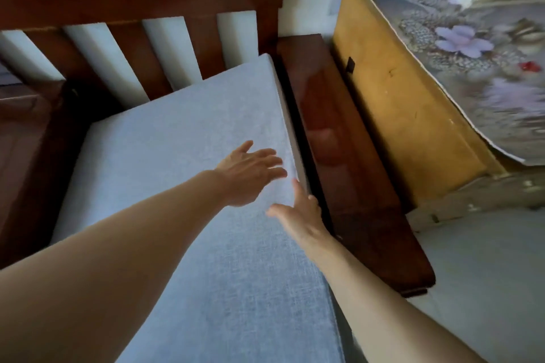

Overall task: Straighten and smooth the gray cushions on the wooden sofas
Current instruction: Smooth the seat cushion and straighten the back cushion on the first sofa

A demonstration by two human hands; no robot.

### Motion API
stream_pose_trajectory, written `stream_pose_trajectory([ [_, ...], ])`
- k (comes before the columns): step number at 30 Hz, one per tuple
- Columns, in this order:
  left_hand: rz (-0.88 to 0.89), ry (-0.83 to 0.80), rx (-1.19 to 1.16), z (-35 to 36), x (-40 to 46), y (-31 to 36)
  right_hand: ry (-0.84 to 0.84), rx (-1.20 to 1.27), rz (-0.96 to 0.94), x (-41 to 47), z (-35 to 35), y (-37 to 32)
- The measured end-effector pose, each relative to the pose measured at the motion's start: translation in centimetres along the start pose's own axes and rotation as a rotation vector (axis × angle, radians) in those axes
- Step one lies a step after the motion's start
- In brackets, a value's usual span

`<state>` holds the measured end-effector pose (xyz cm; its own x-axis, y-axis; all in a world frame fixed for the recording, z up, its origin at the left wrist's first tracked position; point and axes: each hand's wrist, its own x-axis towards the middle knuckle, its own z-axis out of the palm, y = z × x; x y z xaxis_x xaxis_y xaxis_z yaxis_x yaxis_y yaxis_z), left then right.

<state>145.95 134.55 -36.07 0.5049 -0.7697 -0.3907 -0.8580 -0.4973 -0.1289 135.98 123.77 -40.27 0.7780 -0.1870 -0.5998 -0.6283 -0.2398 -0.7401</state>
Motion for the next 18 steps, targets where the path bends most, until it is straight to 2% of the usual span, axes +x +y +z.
stream_pose_trajectory([
  [3, 0.014, -0.014, -0.024, 1.6, 1.2, -0.1, 0.062, -0.067, 0.050, 1.0, 0.9, 1.3],
  [8, 0.035, -0.083, -0.051, 3.9, 3.0, 1.7, 0.167, -0.228, 0.030, 2.3, 1.7, 1.8],
  [12, 0.018, -0.044, -0.107, 4.3, 3.8, 0.9, 0.203, -0.312, 0.009, 2.3, 1.8, 2.2],
  [18, 0.057, 0.054, -0.128, 4.3, 5.8, -0.1, 0.299, -0.267, -0.013, 3.6, 1.9, 1.8],
])
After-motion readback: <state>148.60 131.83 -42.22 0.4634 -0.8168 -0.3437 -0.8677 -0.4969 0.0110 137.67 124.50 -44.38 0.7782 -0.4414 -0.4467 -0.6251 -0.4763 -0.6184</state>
